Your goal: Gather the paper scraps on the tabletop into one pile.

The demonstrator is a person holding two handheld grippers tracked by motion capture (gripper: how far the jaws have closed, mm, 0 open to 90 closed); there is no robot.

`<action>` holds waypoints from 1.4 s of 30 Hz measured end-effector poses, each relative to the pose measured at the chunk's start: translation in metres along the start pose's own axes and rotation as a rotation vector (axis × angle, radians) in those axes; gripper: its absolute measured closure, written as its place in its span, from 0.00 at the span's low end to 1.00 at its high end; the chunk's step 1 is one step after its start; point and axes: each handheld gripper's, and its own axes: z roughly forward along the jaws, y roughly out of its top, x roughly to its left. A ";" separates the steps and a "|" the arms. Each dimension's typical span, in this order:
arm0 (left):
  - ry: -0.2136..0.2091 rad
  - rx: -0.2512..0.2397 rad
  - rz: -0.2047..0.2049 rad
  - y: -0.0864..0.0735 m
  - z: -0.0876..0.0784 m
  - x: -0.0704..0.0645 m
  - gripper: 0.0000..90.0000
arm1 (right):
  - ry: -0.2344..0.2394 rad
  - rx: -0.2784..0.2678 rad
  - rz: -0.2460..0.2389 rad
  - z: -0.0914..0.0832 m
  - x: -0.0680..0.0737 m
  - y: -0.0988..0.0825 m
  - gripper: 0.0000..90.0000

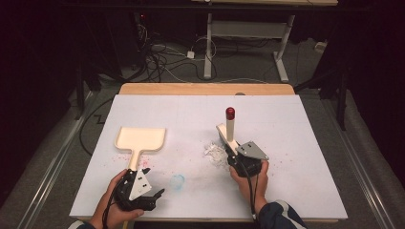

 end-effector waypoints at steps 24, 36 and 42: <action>0.026 0.020 -0.008 -0.001 -0.001 0.001 0.22 | 0.736 -0.144 -0.265 -0.053 -0.049 0.016 0.75; 0.017 0.027 -0.007 -0.002 0.001 0.001 0.22 | 0.847 -0.012 -0.354 -0.009 -0.052 -0.004 0.75; 0.012 0.034 -0.003 -0.001 0.001 0.001 0.22 | 0.814 -0.028 -0.334 0.012 -0.057 0.003 0.75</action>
